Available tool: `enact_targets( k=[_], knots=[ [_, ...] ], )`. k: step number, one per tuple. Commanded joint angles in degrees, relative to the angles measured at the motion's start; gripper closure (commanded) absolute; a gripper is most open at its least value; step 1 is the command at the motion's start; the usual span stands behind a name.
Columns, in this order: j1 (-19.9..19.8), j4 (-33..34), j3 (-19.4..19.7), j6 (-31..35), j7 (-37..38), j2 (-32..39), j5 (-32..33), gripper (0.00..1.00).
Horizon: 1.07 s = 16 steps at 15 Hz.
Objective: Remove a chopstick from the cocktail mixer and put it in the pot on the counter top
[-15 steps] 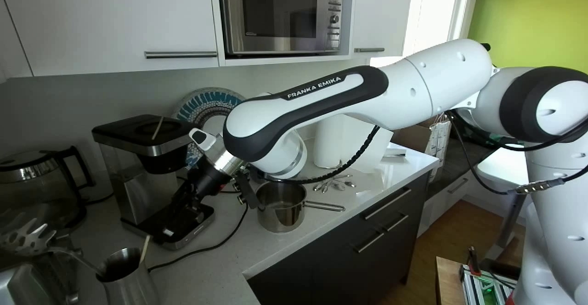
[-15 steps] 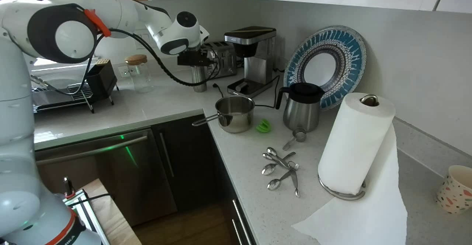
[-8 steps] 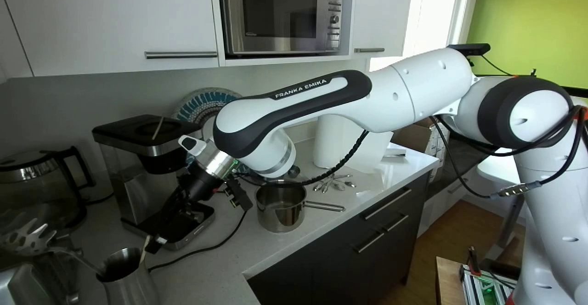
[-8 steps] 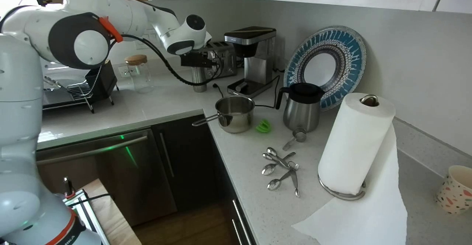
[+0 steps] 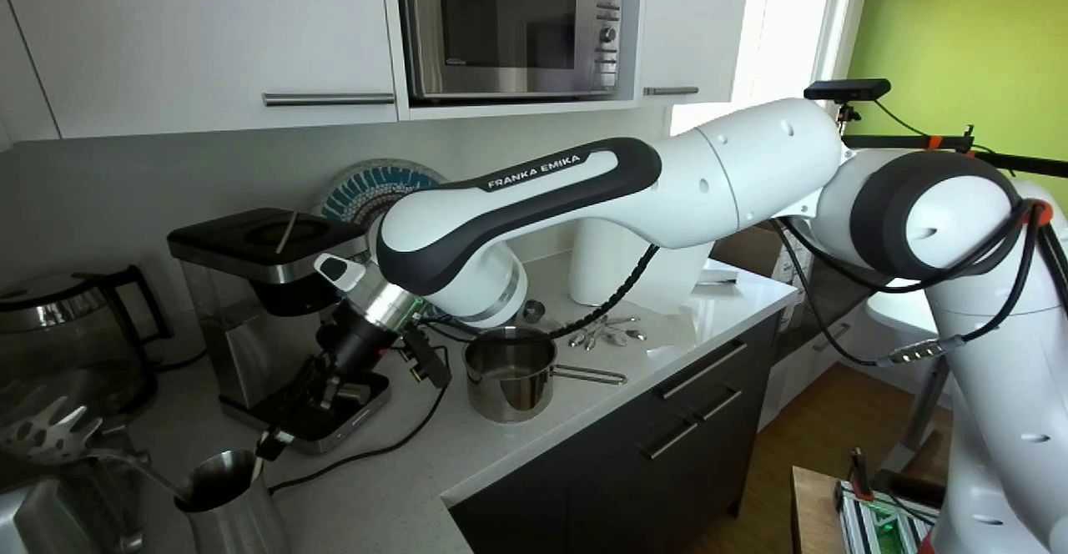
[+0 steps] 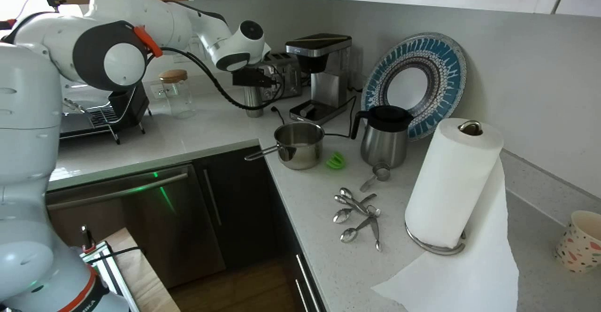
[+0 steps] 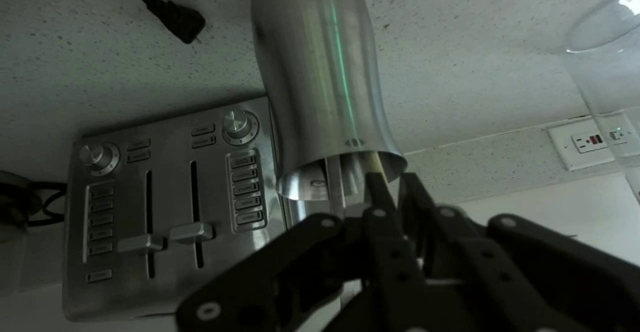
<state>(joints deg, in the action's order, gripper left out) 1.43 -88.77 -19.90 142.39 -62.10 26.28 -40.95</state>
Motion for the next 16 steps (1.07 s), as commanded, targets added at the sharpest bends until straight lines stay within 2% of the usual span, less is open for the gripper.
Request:
enact_targets(
  k=[1,9,16],
  knots=[
    [1.6,2.0,1.8,-1.6,2.2,1.0,3.0,1.00],
    [1.5,5.8,2.8,-6.0,10.5,-3.2,13.0,0.98],
    [0.8,10.1,4.5,-12.6,14.2,-8.8,16.2,0.98]
  ],
)
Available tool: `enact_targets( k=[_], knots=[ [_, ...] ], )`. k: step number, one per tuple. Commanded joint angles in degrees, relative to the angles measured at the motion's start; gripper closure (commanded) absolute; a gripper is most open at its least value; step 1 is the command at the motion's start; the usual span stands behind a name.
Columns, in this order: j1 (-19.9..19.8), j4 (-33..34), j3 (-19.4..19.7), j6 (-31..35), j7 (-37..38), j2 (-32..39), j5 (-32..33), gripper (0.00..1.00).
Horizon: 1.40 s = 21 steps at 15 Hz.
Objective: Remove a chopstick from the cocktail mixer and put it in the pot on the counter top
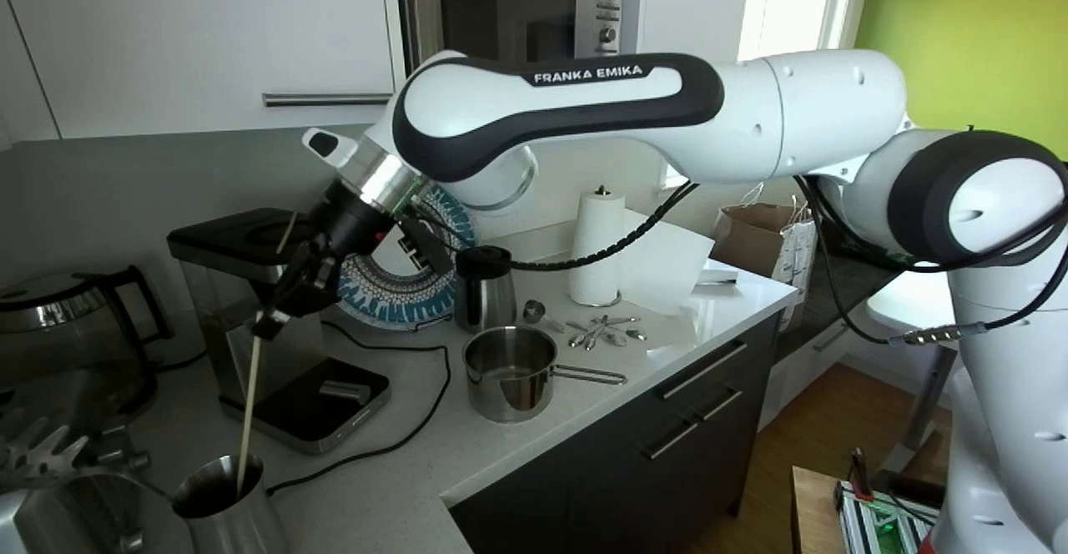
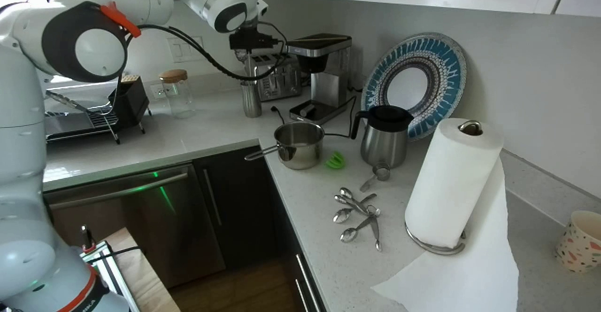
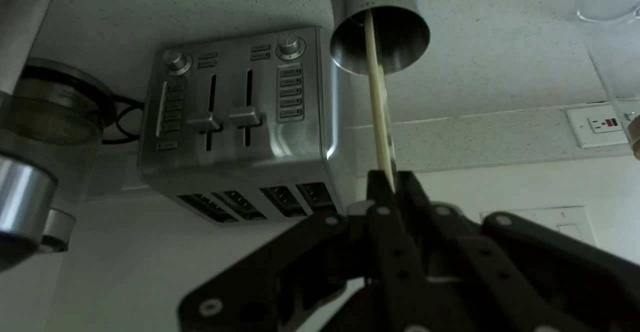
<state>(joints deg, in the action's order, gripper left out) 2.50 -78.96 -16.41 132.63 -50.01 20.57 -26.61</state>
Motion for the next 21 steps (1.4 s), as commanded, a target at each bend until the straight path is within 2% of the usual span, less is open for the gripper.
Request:
enact_targets(
  k=[1,7,9,13,14,16,17,19,20,21],
  knots=[
    [-0.3,0.5,1.0,-3.0,2.2,-4.1,1.6,0.98],
    [0.9,-3.8,1.0,0.8,4.6,-13.2,2.0,0.98],
    [2.3,-9.4,2.3,1.3,14.1,-17.7,9.1,0.98],
    [1.1,-21.0,2.1,1.9,25.2,-24.5,17.2,0.98],
    [2.5,-23.6,4.3,2.1,27.7,-26.2,19.3,0.98],
    [2.3,-29.3,5.3,3.2,33.8,-29.2,22.7,0.98],
    [3.4,-21.1,5.4,1.0,28.8,-23.9,19.9,0.92],
    [3.3,-25.3,6.3,1.7,31.5,-26.2,21.5,0.92],
    [1.6,-26.3,6.0,1.5,38.3,-26.9,30.1,0.98],
    [1.0,-26.1,6.2,-1.2,40.7,-27.6,33.5,0.98]
  ],
)
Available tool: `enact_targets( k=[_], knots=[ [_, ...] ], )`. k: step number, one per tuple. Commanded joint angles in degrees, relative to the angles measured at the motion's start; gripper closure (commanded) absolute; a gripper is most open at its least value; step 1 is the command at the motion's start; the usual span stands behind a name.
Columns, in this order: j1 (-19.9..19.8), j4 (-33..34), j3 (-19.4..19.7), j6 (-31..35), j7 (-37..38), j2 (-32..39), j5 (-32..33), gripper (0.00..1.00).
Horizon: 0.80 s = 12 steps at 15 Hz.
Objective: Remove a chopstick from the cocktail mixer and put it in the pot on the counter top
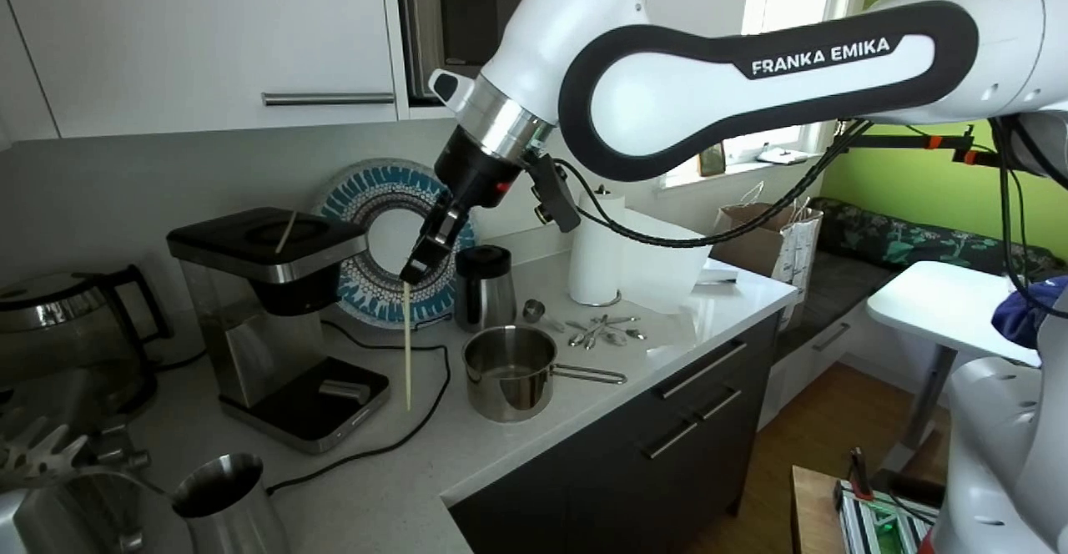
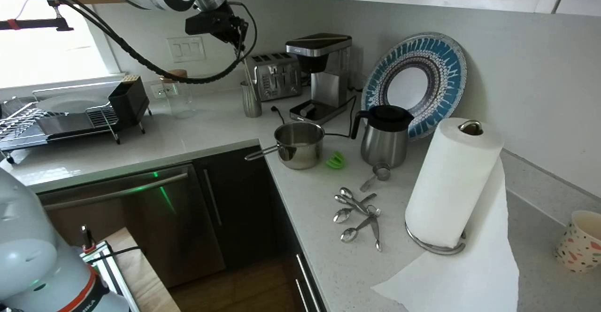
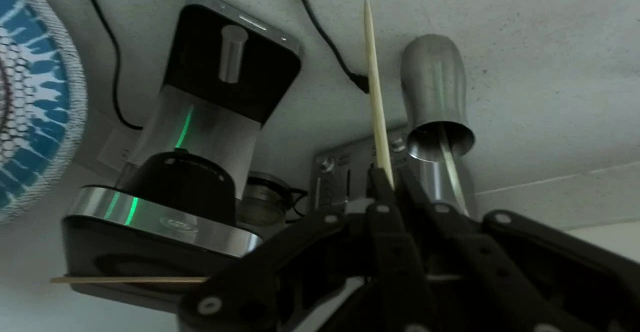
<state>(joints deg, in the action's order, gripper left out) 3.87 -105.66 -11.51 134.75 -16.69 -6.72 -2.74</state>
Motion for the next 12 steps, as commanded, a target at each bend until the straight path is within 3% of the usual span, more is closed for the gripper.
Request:
enact_targets(
  k=[1,7,9,12],
  knots=[
    [-0.6,0.8,2.0,-6.4,8.8,-1.1,11.8,0.98],
    [-2.6,-0.1,4.6,-17.1,19.8,-2.4,24.7,0.98],
    [-2.9,-0.5,5.2,-18.5,21.1,-1.6,26.5,0.98],
    [-2.9,-3.3,5.9,-14.3,22.3,0.4,28.5,0.98]
  ],
)
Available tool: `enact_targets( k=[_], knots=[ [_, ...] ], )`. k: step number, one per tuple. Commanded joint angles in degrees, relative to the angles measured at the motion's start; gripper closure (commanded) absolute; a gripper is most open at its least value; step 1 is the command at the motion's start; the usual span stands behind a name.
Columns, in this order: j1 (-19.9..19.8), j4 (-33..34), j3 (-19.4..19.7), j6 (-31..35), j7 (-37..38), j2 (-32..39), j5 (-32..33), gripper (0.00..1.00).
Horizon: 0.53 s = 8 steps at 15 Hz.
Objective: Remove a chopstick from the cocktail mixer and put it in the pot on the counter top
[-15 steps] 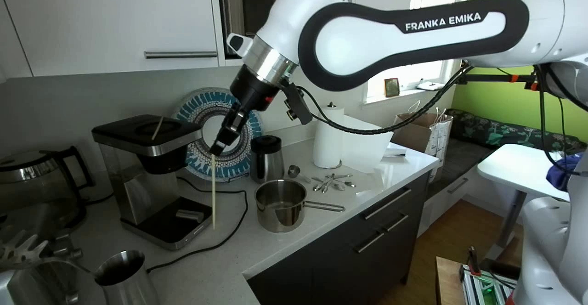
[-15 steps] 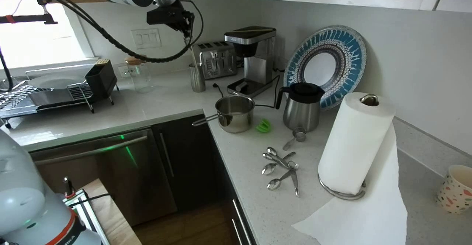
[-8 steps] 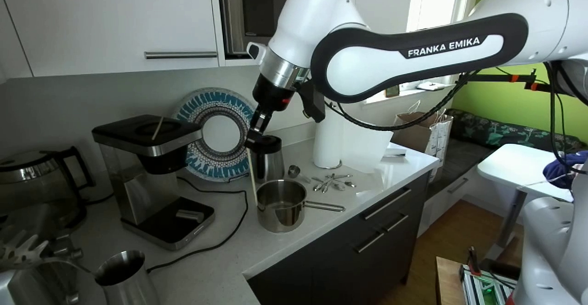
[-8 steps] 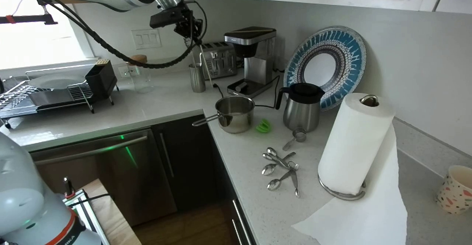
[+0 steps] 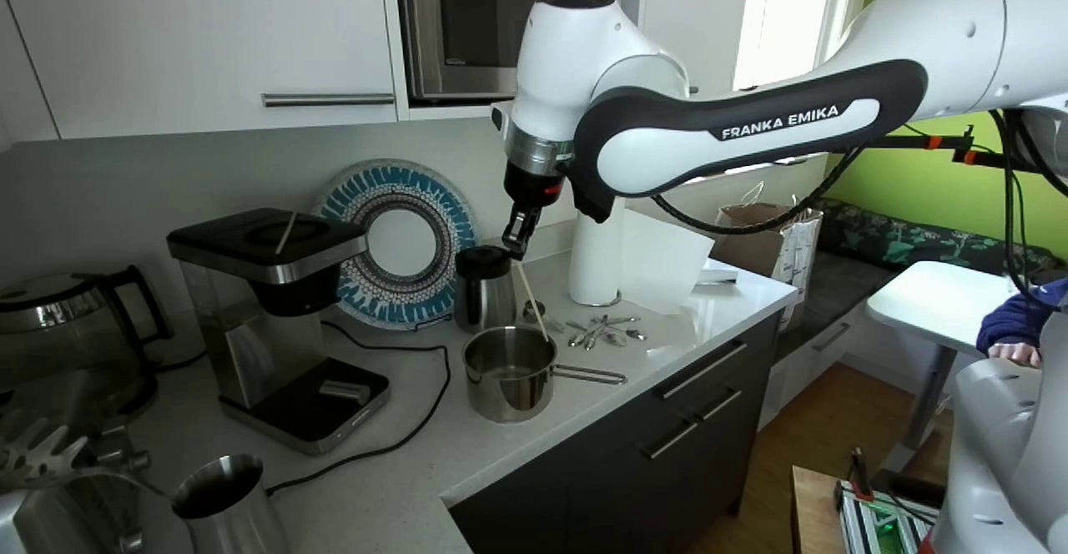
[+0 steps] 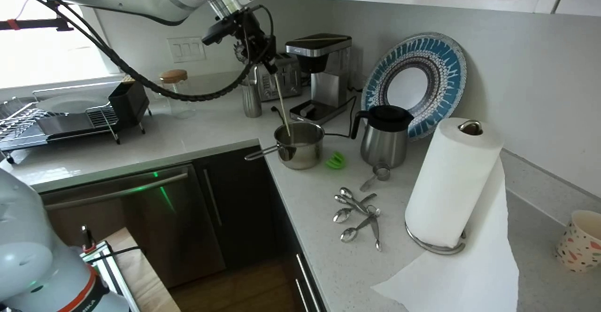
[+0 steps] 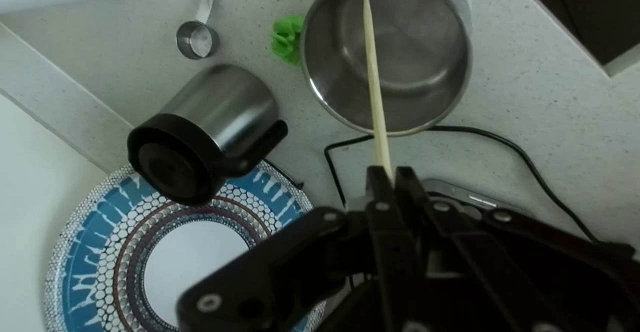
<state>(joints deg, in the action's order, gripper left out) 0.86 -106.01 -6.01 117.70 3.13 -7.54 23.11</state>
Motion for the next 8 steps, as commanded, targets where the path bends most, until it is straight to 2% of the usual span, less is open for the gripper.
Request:
enact_targets(
  k=[1,3,8],
  knots=[
    [0.2,-3.2,0.5,2.7,2.6,2.0,3.0,0.98],
    [0.3,-3.6,0.6,2.4,2.2,3.8,5.0,0.98],
    [0.6,-2.5,1.5,7.5,1.2,8.9,11.9,0.98]
  ],
)
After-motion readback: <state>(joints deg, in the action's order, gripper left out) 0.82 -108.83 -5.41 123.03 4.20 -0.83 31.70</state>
